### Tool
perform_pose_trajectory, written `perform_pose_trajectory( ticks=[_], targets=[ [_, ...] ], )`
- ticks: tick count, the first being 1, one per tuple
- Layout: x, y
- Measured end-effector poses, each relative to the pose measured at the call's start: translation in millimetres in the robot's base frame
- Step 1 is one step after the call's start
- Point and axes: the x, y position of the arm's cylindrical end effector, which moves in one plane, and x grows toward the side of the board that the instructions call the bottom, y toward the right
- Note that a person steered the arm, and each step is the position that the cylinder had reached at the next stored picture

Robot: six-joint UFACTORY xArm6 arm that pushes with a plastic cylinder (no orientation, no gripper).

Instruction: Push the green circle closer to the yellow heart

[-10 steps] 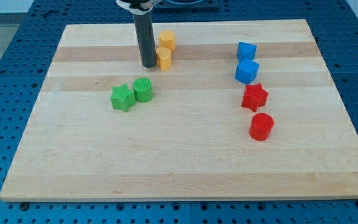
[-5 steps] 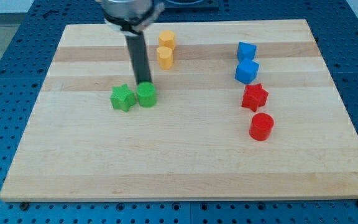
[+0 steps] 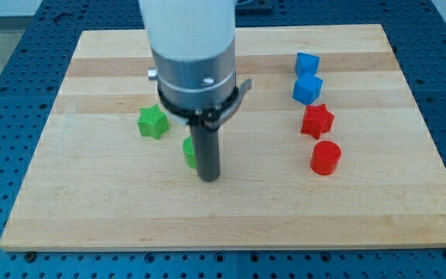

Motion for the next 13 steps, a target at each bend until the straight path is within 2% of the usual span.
perform_pose_trajectory(
  ticks=[1,3,7,9,13],
  targets=[
    [-19,6],
    [20,-48],
    [-73,-14],
    [-84,8],
    [-94,-5]
  ],
)
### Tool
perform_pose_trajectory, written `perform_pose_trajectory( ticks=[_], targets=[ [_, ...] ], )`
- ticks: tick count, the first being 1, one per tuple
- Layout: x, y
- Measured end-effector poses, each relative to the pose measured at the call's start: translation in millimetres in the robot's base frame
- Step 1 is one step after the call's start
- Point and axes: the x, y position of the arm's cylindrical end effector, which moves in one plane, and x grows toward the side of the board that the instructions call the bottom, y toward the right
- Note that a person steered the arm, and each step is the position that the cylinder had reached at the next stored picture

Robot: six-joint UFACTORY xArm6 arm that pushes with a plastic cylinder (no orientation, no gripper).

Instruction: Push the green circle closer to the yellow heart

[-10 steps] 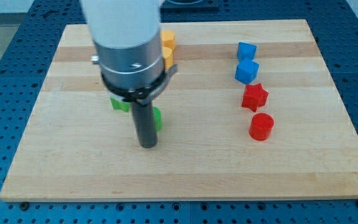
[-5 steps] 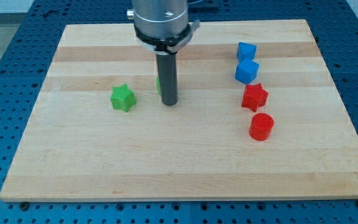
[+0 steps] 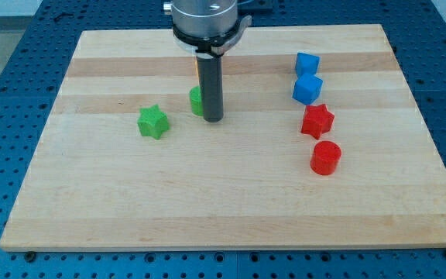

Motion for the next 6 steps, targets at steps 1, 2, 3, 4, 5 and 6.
perform_pose_trajectory(
  ticks=[1,2,3,4,5,6],
  targets=[
    [0,0],
    [15,-7],
    [18,-24],
    [16,-32],
    [5,-32],
    [-5,-31]
  ],
)
